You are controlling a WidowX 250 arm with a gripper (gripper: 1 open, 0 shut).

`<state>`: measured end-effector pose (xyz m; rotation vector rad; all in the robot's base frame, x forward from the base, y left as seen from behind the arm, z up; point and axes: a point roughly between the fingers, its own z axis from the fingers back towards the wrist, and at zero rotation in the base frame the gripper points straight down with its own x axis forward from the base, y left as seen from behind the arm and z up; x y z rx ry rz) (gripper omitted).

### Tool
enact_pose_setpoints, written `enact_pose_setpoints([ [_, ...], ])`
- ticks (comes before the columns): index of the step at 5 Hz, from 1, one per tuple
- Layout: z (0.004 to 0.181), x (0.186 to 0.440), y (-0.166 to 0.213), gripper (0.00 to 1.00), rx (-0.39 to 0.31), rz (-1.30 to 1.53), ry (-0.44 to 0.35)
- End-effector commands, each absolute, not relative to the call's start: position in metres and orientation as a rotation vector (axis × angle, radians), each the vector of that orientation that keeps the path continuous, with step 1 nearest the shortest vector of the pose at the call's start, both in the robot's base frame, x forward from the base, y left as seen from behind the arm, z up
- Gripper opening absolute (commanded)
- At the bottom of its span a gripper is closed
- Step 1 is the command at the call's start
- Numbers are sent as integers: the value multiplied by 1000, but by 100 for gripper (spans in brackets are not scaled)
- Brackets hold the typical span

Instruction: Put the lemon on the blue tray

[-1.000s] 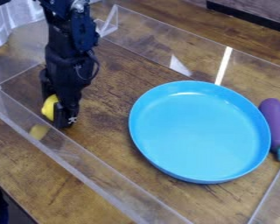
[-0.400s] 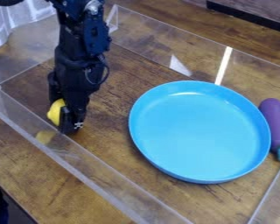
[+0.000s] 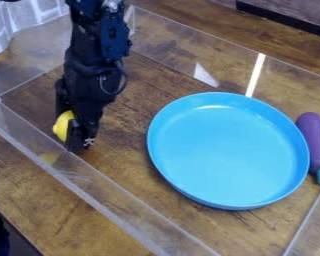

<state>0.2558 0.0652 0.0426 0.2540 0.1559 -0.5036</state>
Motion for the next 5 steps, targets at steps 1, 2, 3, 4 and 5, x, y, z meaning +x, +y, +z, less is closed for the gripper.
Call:
enact_pose_setpoints([
  [1, 72, 270, 61, 0, 302, -511, 80],
  [2, 91, 275, 56, 0, 336, -518, 67],
  [3, 116, 281, 49, 0, 372, -526, 48],
  [4, 137, 286, 39, 0, 398, -529, 48],
  [5, 153, 291, 26, 0, 422, -554, 29],
])
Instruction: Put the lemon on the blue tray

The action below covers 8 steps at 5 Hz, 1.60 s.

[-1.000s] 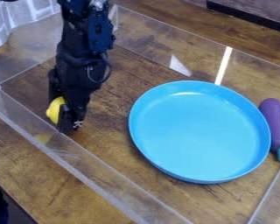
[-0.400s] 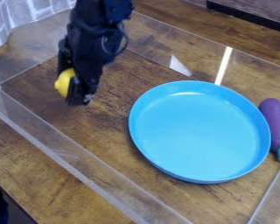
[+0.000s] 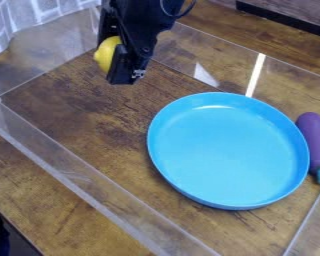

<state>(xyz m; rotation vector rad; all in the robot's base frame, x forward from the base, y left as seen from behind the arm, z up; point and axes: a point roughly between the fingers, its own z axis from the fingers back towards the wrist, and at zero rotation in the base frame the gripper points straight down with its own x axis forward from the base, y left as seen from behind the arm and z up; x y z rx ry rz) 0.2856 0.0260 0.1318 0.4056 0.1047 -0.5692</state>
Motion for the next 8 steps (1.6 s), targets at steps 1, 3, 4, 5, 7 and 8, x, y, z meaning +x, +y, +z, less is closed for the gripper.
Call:
enact_pose_setpoints([
  [1, 154, 291, 23, 0, 427, -564, 30],
  [3, 156, 293, 17, 0, 438, -582, 30],
  [4, 155, 293, 12, 0, 446, -598, 28],
  [5, 155, 293, 2, 0, 454, -620, 24],
  [7, 152, 291, -50, 0, 451, -720, -11],
  [8, 149, 291, -79, 0, 446, -768, -25],
])
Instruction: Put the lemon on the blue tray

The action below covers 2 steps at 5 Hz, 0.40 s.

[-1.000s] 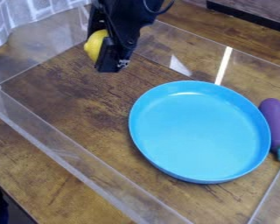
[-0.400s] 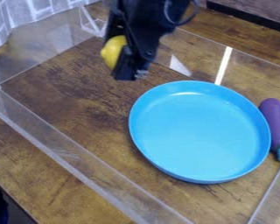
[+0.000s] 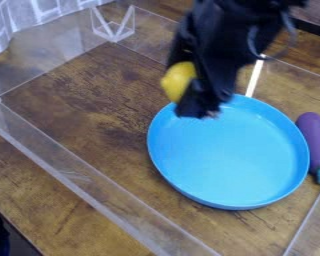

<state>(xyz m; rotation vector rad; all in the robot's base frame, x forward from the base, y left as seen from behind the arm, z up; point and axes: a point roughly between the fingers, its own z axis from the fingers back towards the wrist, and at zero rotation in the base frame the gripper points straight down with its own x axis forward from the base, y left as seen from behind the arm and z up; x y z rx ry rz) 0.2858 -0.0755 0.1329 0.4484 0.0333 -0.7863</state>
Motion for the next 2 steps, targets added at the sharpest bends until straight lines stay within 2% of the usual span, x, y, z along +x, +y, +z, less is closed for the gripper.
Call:
enact_pose_setpoints([
  [1, 134, 296, -92, 0, 448, -801, -22],
  [2, 125, 305, -95, 0, 444, -790, -22],
])
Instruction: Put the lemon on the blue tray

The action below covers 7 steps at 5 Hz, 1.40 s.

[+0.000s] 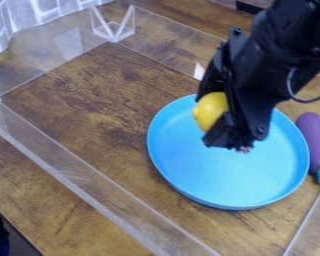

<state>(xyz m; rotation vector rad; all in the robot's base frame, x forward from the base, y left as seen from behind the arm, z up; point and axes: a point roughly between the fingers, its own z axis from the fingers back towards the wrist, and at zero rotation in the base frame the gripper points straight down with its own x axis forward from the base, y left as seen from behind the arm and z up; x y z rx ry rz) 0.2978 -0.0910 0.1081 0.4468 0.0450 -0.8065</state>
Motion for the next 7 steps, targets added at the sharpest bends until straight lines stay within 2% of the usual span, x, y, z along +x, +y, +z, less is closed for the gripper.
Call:
enact_pose_setpoints([
  [1, 128, 314, -87, 100, 435, -795, -18],
  [7, 88, 340, -65, 100, 365, -762, -28],
])
